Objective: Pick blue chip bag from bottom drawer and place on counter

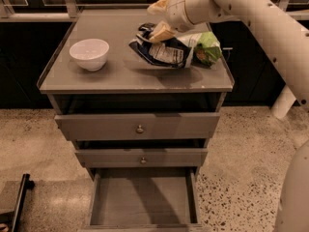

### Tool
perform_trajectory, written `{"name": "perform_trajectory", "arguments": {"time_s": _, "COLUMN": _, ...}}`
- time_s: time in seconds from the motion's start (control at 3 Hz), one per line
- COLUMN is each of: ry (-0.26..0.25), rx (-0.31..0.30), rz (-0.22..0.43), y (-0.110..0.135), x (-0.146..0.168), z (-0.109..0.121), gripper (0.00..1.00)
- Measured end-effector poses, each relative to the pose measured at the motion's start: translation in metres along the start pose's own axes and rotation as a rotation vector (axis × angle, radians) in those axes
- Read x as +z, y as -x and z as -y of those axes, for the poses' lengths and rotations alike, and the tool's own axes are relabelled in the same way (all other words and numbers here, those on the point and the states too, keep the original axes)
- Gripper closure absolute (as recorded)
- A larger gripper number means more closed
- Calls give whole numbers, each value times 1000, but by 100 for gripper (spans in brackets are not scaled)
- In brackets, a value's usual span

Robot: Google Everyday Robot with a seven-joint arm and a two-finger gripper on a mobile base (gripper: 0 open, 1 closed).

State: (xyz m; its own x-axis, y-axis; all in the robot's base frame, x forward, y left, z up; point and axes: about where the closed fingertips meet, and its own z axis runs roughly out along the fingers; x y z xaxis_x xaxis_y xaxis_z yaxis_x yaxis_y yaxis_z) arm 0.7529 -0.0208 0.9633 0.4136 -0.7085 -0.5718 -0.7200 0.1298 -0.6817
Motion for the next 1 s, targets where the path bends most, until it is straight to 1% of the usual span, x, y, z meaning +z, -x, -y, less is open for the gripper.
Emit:
{"name": "perform_trajectory", "arguments": {"time_s": 0.33, "ry": 0, "rx": 0, "rz": 0, "y": 0, "x": 0, "z": 0, "gripper": 0}}
{"name": "perform_trajectory", "arguments": {"time_s": 0.67, "ry": -13, "rx": -18, "rz": -11, "y": -2, "x": 4, "z": -4, "gripper": 0}}
{"name": "perform_trajectory", "arguments": {"time_s": 1.0, "ry": -13, "rx": -19, "rz": -11, "y": -2, "x": 5, "z": -4, "gripper": 0}}
